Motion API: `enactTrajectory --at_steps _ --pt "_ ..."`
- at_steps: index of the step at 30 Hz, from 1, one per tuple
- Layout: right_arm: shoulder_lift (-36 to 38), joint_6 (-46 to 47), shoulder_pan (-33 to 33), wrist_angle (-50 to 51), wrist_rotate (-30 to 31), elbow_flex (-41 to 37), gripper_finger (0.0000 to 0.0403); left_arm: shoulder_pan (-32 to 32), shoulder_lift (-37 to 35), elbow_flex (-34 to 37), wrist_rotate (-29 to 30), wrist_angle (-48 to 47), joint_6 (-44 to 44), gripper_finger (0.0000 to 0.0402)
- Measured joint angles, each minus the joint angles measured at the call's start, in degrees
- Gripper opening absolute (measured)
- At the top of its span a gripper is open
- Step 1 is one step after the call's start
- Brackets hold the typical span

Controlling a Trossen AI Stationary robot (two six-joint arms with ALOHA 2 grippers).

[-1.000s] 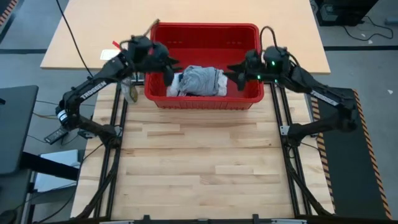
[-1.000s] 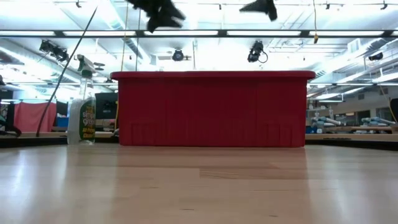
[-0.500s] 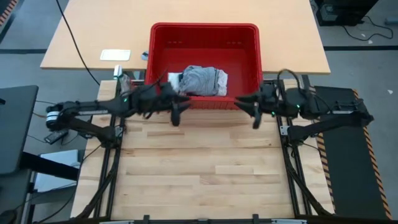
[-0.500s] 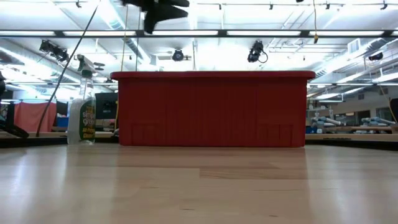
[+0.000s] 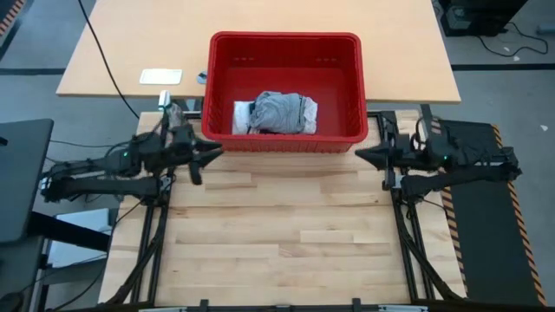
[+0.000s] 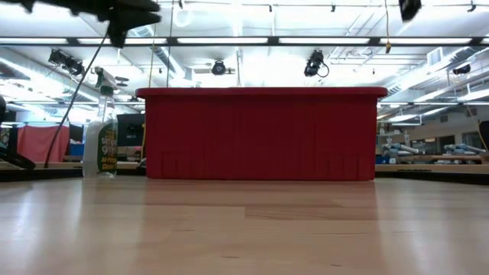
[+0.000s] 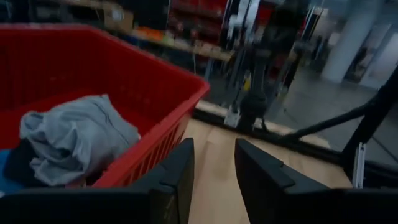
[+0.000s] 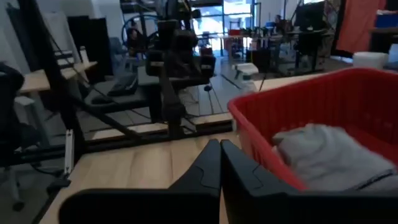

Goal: Fold laundry
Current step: Return to Home Position

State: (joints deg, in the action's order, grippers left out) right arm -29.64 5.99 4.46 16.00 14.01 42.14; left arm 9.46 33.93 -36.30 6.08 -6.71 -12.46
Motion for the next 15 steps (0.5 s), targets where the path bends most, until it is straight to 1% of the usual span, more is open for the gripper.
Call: enactTrajectory --at_steps 3,6,8,11,15 --pt "4.61 2.42 0.10 -4.45 1.01 -7.96 0.0013 -0.04 -7.41 6.84 0.29 2.13 -0.04 0.0116" --pt "7.46 5.46 0.10 -10.28 1.38 -14.00 0.0009 -0.18 -12.49 12.55 0.38 3.20 -1.60 0.0116" --pt "8.48 6.14 0.10 -11.86 1.64 -16.51 0.0006 -0.38 -14.41 15.28 0.33 3.17 -1.76 0.0116" --pt "9.30 6.04 0.09 -10.90 1.35 -19.20 0.0005 -0.38 -15.85 18.78 0.33 3.19 -2.24 0.0116" --pt "11.97 6.28 0.11 -12.54 -1.86 -22.55 0.0007 0.79 -16.72 22.97 0.56 3.99 -6.62 0.0116"
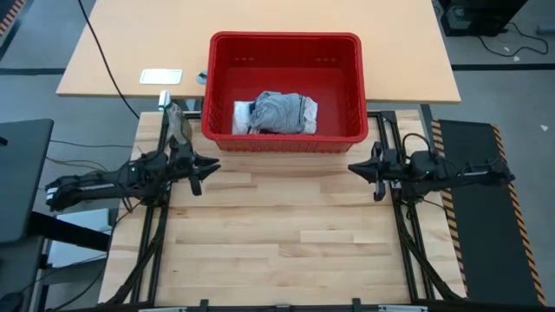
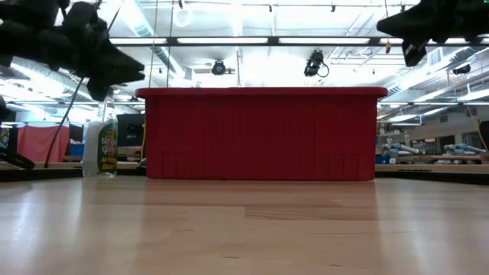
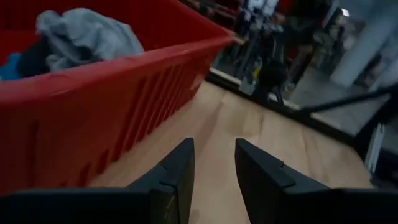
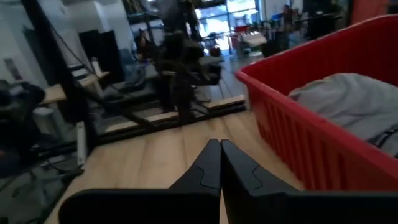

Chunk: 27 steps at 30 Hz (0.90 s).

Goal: Fold laundry
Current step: Return to Home Position

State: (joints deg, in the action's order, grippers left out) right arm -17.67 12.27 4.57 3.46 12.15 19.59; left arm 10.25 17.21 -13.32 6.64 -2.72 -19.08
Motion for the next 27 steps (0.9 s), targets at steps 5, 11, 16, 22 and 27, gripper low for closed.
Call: enactTrajectory --at_steps 5,11,16,22,27 --pt "5.78 0.05 -0.02 -0.17 0.74 -2.90 0.0007 1.19 -2.67 1.36 0.21 3.05 0.08 0.0116" --pt "13.95 -1.77 -0.19 0.08 3.21 -6.57 0.0008 1.14 -8.83 1.36 -6.59 1.07 -3.08 0.0116" --pt "17.47 1.02 -0.19 -0.35 4.48 -9.80 0.0008 1.14 -14.84 1.37 -7.45 -6.23 -2.31 0.0116" --pt "17.46 0.92 -0.30 0.53 5.19 -11.62 0.0008 1.14 -16.70 1.88 -6.04 -7.34 0.10 0.0116" --pt "17.46 0.03 -0.30 0.48 5.19 -11.63 0.0008 1.14 -16.95 9.42 -7.22 3.22 -3.18 0.0116"
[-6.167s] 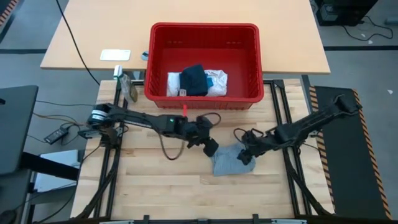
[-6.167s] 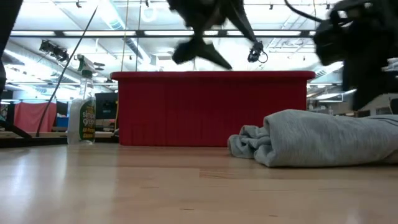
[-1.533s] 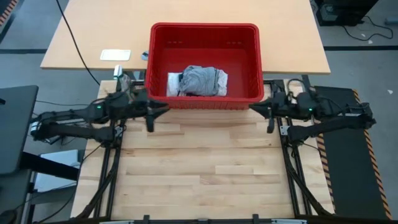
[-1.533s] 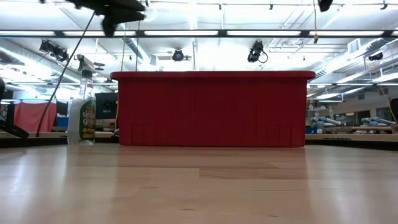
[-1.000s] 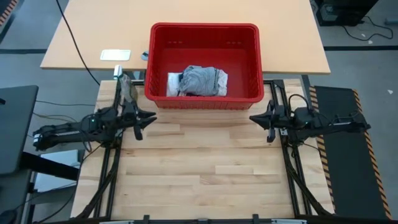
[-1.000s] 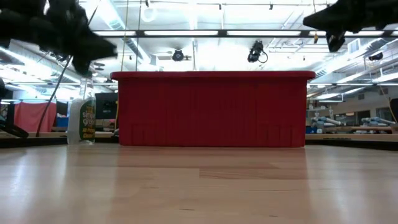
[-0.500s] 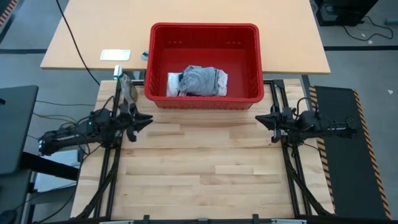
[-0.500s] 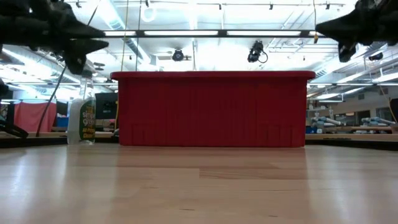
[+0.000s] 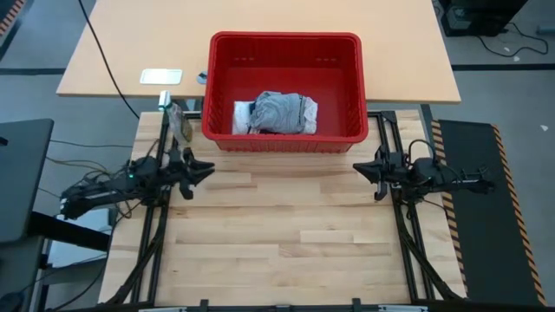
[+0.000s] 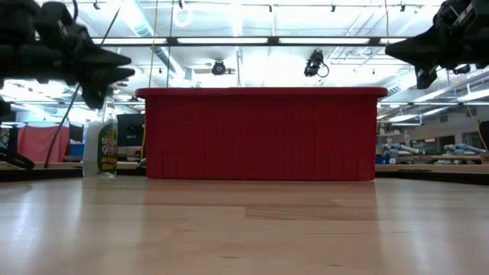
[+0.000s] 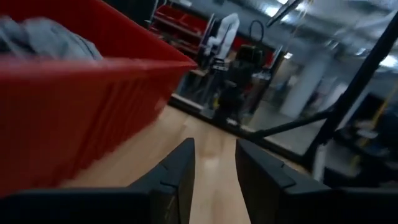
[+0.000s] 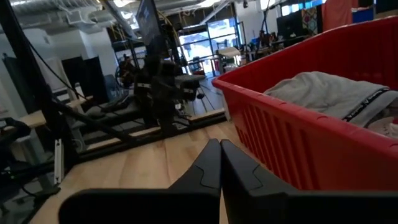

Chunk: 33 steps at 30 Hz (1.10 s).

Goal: Fold laundry
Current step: Return to Home Position

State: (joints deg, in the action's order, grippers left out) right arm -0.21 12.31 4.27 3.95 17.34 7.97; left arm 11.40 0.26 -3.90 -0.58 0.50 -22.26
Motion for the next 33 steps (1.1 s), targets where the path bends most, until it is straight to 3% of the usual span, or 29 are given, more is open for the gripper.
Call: enactTrajectory --at_steps 2,9,15,19,24,33 --pt "0.00 -0.72 0.00 -0.04 0.00 0.00 0.0008 -0.19 -0.04 3.48 -1.20 4.30 -3.43 0.0116" --pt "-0.02 -0.84 0.01 -0.07 -0.81 0.00 0.0008 -3.07 0.85 3.41 -1.59 7.75 -3.55 0.0116" --pt "-0.54 3.41 1.36 -0.52 -5.20 -1.06 0.0006 -7.43 1.26 3.41 0.47 8.10 -4.41 0.0116" --pt "-0.90 1.01 1.77 -1.81 -2.56 -3.94 0.0005 -8.94 1.24 3.43 3.01 7.68 -0.77 0.0116" --pt "-0.87 -0.14 1.72 -3.46 -0.52 -4.87 0.0012 -8.98 1.24 3.43 3.10 8.33 -3.64 0.0116" --pt "-1.25 -0.31 1.73 1.46 -8.08 -4.87 0.0017 -8.98 1.24 3.46 3.15 8.46 -7.10 0.0116"
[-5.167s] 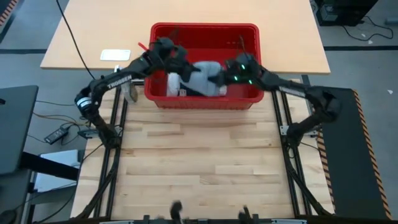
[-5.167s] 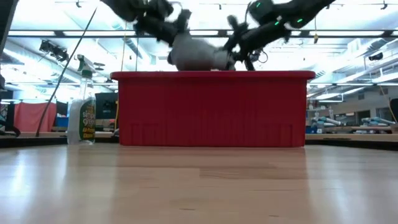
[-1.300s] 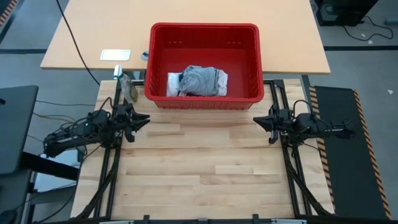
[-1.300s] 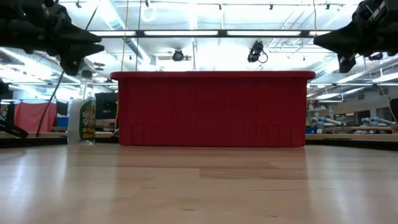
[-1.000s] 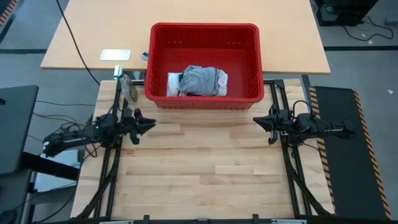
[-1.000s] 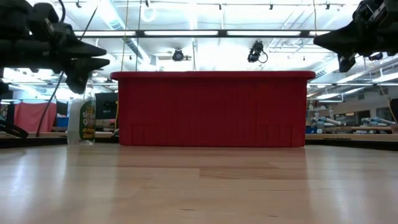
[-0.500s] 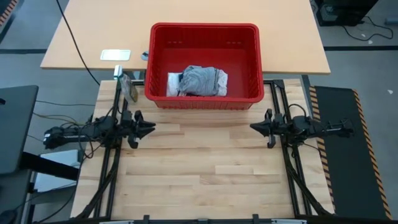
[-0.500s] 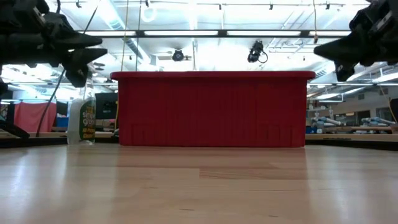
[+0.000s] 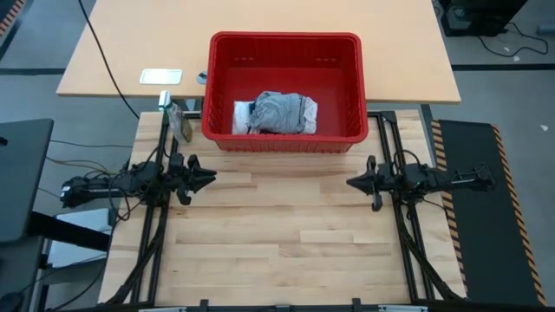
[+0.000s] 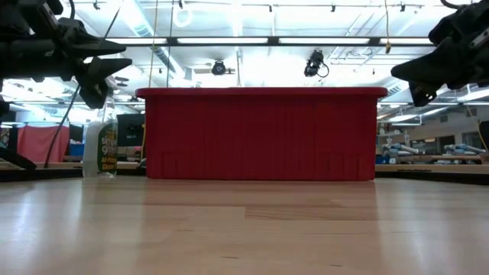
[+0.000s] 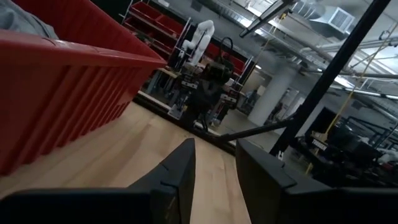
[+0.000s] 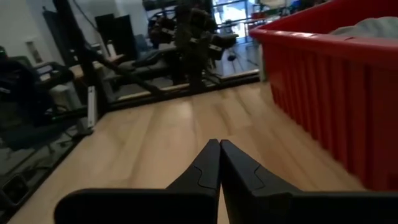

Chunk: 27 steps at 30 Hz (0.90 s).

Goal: Fold laundry
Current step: Return to Home Position

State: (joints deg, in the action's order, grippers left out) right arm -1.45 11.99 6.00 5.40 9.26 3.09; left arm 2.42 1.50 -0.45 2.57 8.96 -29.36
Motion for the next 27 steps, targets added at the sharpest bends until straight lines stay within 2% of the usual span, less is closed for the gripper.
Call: enactTrajectory --at_steps 27 --pt "-0.04 0.03 0.00 -0.19 -0.90 0.02 0.0017 0.00 0.00 0.04 0.00 0.15 0.04 0.0117"
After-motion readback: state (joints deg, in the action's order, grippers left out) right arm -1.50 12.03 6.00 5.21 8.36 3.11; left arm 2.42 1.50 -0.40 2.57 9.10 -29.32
